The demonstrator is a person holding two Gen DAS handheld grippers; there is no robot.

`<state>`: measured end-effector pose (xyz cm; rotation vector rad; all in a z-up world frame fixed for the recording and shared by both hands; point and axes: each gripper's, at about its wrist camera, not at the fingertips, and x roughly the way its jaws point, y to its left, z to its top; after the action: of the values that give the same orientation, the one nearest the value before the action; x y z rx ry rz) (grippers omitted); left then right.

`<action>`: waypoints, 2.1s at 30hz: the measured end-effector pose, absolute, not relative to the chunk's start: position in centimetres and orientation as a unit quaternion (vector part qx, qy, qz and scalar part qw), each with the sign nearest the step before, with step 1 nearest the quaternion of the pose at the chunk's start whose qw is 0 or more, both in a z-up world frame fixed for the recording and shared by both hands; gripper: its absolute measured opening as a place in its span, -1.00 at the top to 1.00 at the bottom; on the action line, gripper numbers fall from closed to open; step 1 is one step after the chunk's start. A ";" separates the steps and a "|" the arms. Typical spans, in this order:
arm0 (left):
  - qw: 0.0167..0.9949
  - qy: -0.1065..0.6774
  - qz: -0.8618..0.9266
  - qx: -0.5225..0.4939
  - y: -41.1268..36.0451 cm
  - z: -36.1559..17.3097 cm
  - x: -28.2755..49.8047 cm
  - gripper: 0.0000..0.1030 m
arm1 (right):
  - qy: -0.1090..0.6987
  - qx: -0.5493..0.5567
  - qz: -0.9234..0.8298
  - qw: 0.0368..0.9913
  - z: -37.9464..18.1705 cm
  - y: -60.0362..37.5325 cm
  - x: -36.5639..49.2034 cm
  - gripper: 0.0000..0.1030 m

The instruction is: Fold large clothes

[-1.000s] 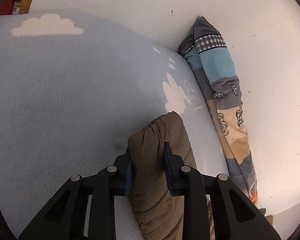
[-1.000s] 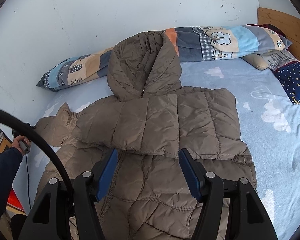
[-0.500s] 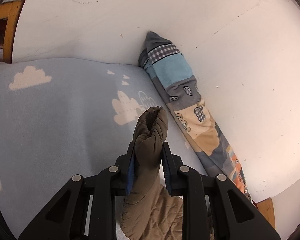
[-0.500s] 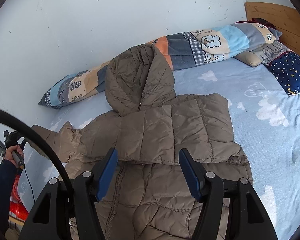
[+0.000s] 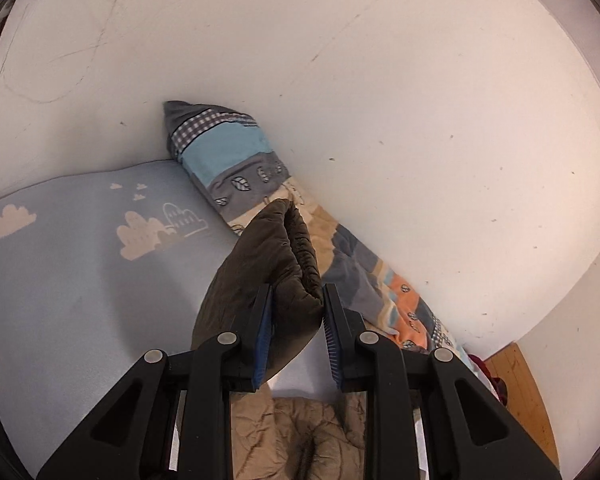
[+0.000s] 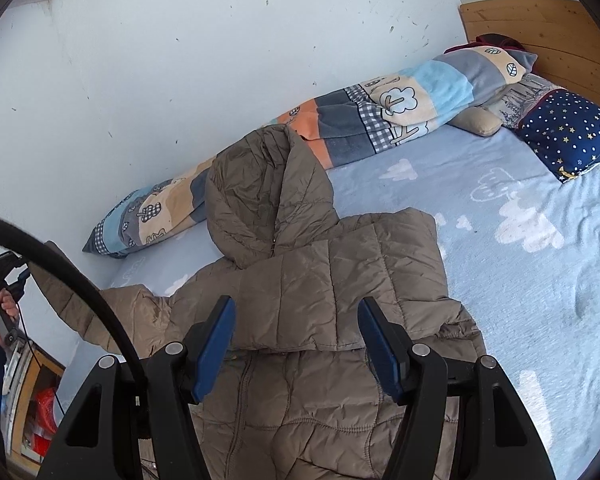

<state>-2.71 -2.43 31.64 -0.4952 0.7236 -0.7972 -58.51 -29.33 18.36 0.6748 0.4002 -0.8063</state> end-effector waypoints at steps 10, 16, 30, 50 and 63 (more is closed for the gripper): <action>0.808 0.297 -0.476 -0.178 -9.7 40.3 -15.0 0.55 | 0.143 0.337 -0.399 0.841 19.6 -30.0 -61.7 -0.33; 0.787 0.316 -0.513 -0.132 -14.1 41.0 -20.3 0.55 | 0.126 0.360 -0.410 0.828 19.4 -30.7 -63.8 -0.33; 0.799 0.412 -0.397 0.184 -16.9 19.2 -16.0 -0.13 | 0.141 0.358 -0.399 0.832 19.3 -30.5 -63.5 -0.33; 0.813 0.279 -0.330 0.390 -22.4 7.5 -16.4 -0.24 | 0.192 0.361 -0.388 0.826 17.4 -31.4 -60.9 -0.33; 0.859 0.301 -0.335 0.245 -18.8 13.3 -13.9 0.61 | 0.192 0.363 -0.388 0.825 17.3 -31.5 -60.6 -0.33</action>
<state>-13.94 -18.78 13.28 0.5141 0.6315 -0.7031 -60.63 -31.51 17.29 0.7711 0.4082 -0.8254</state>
